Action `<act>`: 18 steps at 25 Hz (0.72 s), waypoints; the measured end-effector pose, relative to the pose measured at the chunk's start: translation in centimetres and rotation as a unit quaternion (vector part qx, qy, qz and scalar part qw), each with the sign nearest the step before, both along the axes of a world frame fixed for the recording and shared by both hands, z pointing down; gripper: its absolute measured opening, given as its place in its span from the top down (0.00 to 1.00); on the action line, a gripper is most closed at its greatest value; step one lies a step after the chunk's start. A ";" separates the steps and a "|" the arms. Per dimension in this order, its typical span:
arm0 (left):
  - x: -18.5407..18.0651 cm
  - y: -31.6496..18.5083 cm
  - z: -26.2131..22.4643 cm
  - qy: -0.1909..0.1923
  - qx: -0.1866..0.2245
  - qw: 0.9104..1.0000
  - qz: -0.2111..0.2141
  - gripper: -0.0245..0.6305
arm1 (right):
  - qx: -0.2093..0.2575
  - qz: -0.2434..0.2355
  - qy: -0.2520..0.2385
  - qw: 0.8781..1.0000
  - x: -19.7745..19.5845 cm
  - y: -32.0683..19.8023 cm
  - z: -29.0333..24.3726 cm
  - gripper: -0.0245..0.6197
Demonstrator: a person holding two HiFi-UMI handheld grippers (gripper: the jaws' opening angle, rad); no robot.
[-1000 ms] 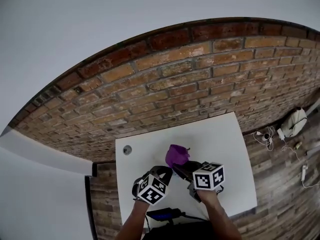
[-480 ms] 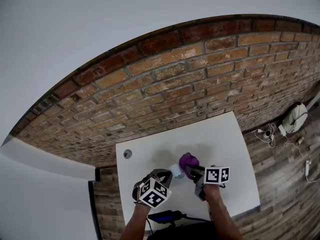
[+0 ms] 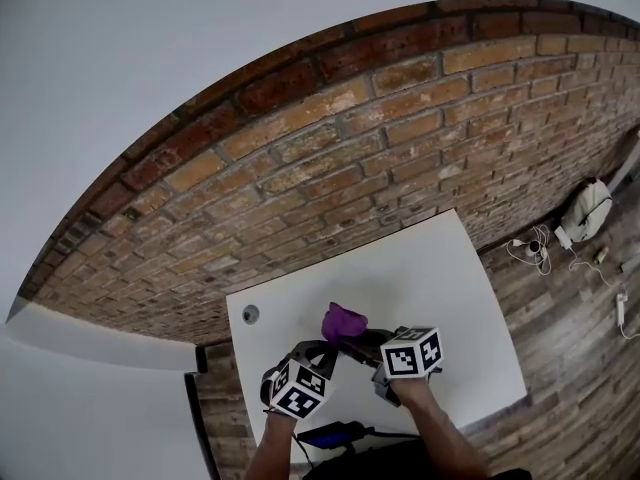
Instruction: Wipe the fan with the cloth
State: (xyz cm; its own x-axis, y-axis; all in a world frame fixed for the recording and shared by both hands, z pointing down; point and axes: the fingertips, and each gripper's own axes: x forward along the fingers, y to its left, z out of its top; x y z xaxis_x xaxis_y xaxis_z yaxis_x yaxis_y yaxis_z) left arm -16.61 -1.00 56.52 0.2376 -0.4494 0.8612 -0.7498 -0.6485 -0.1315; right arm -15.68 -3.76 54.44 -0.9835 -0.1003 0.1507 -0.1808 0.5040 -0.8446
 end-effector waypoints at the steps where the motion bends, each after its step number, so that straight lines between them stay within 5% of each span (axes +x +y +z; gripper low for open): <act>1: -0.1 -0.1 0.0 -0.002 0.000 1.000 0.001 0.96 | -0.008 0.016 -0.001 1.000 0.5 -0.7 0.6 0.88; 4: -0.3 -0.1 0.0 -0.007 -0.001 1.000 0.001 0.96 | -0.054 0.055 0.009 0.997 1.9 -2.4 4.4 0.88; 9: -0.2 0.1 0.0 -0.001 -0.003 1.000 -0.005 0.96 | -0.136 0.053 0.019 0.989 3.3 -2.0 9.4 0.88; 13: -0.4 -0.1 0.0 0.000 0.001 1.000 -0.005 0.96 | -0.127 0.080 -0.072 0.986 3.5 -4.2 3.7 0.88; 18: -0.2 0.0 0.1 0.001 -0.001 1.000 -0.004 0.96 | -0.186 0.057 -0.138 0.971 1.5 -2.9 2.7 0.88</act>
